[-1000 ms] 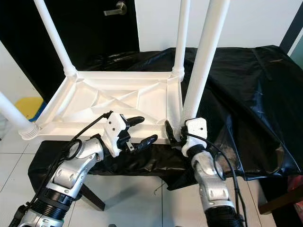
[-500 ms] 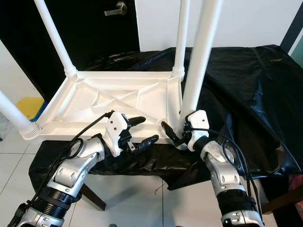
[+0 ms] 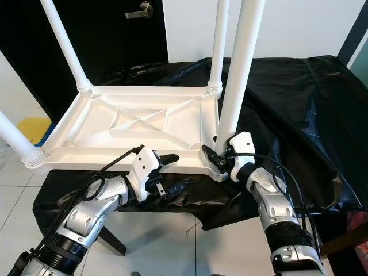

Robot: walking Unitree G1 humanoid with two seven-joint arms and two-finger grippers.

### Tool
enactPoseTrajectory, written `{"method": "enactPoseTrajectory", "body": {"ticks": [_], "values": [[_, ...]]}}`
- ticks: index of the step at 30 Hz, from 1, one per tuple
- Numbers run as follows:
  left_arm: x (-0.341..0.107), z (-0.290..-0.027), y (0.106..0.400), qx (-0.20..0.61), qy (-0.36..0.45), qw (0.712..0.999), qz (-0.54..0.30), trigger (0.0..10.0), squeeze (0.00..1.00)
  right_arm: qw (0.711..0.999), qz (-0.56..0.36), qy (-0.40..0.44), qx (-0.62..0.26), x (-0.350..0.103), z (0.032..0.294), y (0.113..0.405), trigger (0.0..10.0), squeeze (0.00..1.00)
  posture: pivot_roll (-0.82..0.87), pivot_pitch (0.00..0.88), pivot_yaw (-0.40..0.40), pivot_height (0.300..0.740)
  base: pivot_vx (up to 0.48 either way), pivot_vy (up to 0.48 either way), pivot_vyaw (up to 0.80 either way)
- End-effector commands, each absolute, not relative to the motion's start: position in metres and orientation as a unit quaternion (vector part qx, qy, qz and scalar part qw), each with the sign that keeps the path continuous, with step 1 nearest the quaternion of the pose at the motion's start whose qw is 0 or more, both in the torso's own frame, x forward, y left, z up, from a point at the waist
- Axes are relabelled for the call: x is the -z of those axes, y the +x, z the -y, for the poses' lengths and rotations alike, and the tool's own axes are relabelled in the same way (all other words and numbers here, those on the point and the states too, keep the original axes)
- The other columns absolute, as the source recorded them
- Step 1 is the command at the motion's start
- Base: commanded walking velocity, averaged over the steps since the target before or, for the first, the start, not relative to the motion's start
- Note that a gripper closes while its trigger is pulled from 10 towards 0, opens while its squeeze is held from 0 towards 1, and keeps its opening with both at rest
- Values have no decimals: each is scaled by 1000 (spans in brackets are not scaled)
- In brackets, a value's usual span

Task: Building children table

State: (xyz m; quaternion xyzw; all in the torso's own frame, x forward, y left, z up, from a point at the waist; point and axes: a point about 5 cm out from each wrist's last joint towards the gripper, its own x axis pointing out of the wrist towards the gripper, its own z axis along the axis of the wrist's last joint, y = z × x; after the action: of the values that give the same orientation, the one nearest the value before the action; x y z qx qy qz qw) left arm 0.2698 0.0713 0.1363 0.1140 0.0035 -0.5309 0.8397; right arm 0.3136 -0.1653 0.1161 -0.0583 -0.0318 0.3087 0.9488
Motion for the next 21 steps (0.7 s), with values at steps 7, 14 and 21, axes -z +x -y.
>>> {"method": "enactPoseTrajectory", "body": {"ticks": [7, 14, 21], "values": [[-140, -77, 273, 541, 123, 832, 0, 10000, 0, 962, 8, -78, -260, -106, 153, 317, 10000, 0, -61, 10, -30, 740, 0, 0, 0], [-141, -82, 272, 531, 125, 838, -3, 10000, 0, 974, 4, -76, -212, -102, 153, 316, 10000, 0, -52, 27, -24, 740, 0, 0, 0], [-142, -89, 275, 515, 123, 848, -3, 10000, 0, 989, 3, -53, -136, -97, 150, 309, 10000, 0, -48, 34, -13, 740, 0, 0, 0]]}}
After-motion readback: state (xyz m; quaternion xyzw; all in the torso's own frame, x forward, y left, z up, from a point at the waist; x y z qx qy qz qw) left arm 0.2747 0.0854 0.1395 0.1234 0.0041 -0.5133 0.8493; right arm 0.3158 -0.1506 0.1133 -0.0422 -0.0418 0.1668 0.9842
